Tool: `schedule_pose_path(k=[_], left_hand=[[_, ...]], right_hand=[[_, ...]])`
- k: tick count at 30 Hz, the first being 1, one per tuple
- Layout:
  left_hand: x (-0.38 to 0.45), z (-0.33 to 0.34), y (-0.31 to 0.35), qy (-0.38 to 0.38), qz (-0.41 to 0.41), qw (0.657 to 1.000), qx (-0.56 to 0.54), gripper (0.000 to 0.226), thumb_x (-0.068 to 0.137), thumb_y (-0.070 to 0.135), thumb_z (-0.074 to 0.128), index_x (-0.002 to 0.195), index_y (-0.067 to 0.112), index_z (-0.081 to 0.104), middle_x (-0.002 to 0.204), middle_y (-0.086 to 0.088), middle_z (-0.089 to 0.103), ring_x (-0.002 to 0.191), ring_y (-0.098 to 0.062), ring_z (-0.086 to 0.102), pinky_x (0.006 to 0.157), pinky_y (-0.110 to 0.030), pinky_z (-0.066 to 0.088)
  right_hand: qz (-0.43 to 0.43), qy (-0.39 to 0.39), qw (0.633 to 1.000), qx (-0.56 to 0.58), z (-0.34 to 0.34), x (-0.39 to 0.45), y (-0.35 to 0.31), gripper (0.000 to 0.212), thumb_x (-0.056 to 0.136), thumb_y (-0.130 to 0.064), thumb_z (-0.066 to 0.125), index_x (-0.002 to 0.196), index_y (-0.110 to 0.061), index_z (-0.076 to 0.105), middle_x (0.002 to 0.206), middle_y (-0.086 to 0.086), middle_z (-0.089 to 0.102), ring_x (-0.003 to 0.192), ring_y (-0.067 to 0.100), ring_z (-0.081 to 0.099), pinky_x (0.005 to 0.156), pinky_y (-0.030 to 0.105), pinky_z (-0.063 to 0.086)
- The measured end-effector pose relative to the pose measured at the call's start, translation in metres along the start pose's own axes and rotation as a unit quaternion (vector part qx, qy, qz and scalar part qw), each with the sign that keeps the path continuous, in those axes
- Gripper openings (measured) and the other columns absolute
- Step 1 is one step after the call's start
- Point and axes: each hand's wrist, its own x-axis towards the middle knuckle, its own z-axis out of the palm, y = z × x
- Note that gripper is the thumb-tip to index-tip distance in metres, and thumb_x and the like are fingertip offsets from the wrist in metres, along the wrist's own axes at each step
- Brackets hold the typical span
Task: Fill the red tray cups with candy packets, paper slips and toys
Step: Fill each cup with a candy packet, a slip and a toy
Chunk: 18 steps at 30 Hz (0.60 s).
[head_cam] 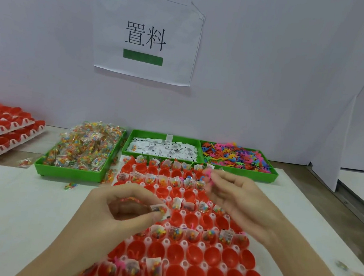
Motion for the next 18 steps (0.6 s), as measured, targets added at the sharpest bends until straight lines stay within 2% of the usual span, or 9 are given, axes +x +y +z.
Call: schedule_pose_path(k=[2,5,10,18], left_hand=[[-0.002,0.006,0.000,0.003,0.006,1.000,-0.002,0.021,0.068,0.024,0.088,0.087,0.021,0.083,0.084,-0.008,0.079,0.082,-0.020,0.078,0.075,-0.023,0.061],[-0.003,0.011,-0.002,-0.022,0.031,0.999,0.005,0.017,0.072,0.021,0.088,0.088,0.020,0.083,0.088,-0.006,0.080,0.084,-0.020,0.077,0.077,-0.022,0.059],[-0.003,0.011,-0.002,-0.019,0.047,0.998,0.031,0.017,0.074,0.022,0.088,0.090,0.024,0.082,0.085,-0.004,0.079,0.079,-0.017,0.077,0.072,-0.019,0.059],[-0.004,0.011,-0.011,-0.036,0.087,0.993,0.068,0.024,0.077,0.021,0.091,0.096,0.023,0.077,0.087,-0.004,0.078,0.080,-0.022,0.076,0.076,-0.023,0.059]], right_hand=[[-0.040,-0.013,0.994,-0.096,0.022,-0.026,0.013,0.015,0.092,-0.012,0.071,0.104,-0.005,0.078,0.094,0.013,0.076,0.087,0.025,0.075,0.080,0.027,0.060],[-0.120,-0.022,0.964,-0.235,0.046,-0.049,0.024,0.005,0.092,-0.011,0.075,0.093,-0.013,0.079,0.087,0.010,0.077,0.083,0.026,0.077,0.078,0.027,0.061],[-0.136,-0.060,0.945,-0.290,0.050,-0.057,0.018,0.007,0.091,-0.014,0.077,0.092,-0.021,0.080,0.087,0.005,0.078,0.082,0.020,0.077,0.076,0.024,0.059],[-0.129,-0.063,0.925,-0.352,0.045,-0.064,0.015,0.009,0.092,-0.023,0.075,0.094,-0.029,0.082,0.088,-0.003,0.079,0.081,0.012,0.075,0.076,0.022,0.059]])
